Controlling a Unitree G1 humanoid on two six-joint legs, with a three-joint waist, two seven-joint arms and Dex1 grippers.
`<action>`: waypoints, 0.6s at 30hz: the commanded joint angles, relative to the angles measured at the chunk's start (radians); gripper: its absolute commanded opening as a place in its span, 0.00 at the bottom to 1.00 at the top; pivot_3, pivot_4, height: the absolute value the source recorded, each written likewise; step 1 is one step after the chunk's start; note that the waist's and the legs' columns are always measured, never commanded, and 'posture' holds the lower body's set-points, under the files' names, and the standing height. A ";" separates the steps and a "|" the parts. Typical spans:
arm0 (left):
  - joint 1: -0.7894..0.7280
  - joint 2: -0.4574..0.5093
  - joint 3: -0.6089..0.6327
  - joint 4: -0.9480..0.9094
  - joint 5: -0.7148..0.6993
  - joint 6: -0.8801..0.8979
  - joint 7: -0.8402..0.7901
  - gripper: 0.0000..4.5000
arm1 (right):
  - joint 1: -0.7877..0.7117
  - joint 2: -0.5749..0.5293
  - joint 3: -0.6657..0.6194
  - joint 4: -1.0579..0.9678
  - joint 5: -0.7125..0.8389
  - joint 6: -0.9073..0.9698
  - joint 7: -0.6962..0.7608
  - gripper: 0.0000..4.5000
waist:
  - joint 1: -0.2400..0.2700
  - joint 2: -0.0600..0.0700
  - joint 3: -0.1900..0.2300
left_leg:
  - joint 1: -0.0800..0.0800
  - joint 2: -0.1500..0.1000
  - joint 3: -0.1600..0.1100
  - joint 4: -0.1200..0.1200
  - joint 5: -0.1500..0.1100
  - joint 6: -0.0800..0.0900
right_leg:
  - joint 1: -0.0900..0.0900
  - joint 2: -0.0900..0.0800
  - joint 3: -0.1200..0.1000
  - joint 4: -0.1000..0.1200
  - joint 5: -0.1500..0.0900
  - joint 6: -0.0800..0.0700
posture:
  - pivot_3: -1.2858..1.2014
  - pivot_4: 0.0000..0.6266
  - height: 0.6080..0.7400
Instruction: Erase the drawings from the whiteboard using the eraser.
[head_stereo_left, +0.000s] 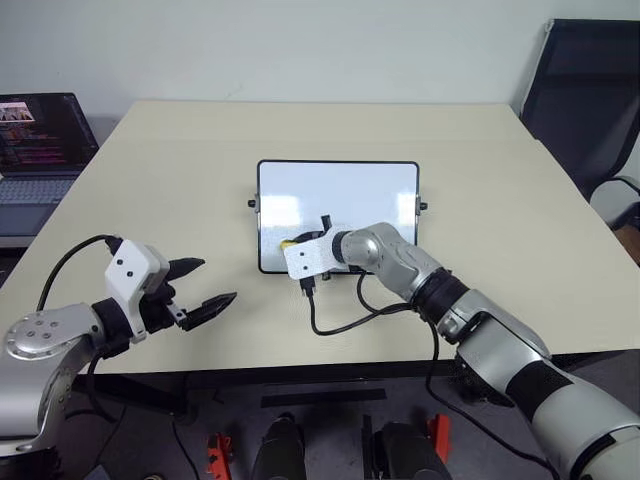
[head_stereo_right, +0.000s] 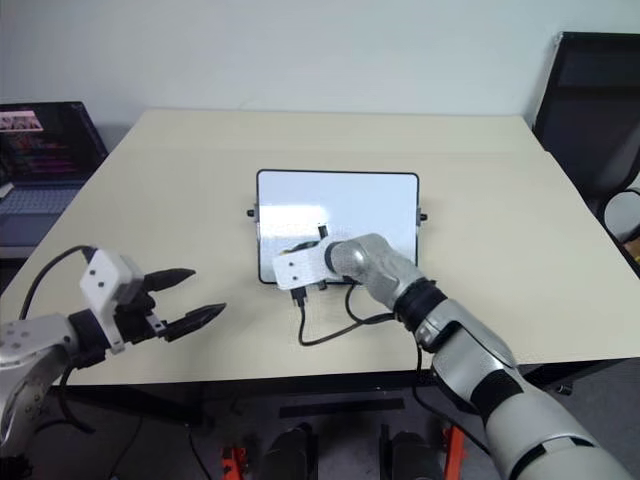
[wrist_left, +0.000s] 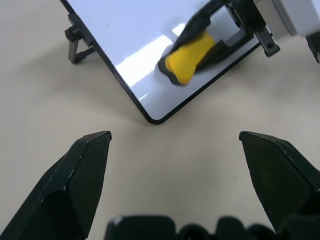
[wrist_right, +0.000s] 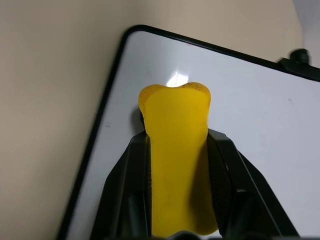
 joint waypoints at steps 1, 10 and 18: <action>-0.009 0.018 0.008 -0.006 -0.008 -0.007 -0.008 1.00 | -0.025 -0.027 -0.052 0.105 -0.041 0.046 -0.134 0.25 | 0.000 0.000 0.000 | 0.000 0.000 0.000 0.000 0.000 0.000 | 0.000 0.000 0.000 0.000 0.000 0.000 | 0.52 0.24 1.00; -0.042 0.013 -0.006 -0.018 -0.029 0.012 -0.010 1.00 | -0.021 -0.042 -0.049 0.141 -0.023 0.009 -0.101 0.25 | 0.000 0.001 0.000 | 0.000 -0.001 0.000 0.000 -0.004 -0.006 | -0.001 -0.004 0.000 -0.002 0.002 -0.001 | 0.52 0.24 1.00; -0.095 0.013 -0.055 -0.074 -0.061 0.031 -0.016 1.00 | 0.162 -0.086 -0.153 -0.169 0.066 0.139 0.054 0.25 | 0.001 -0.001 -0.002 | 0.000 0.000 0.001 0.000 0.000 0.000 | 0.000 -0.001 0.000 -0.001 0.001 0.000 | 0.52 0.24 1.00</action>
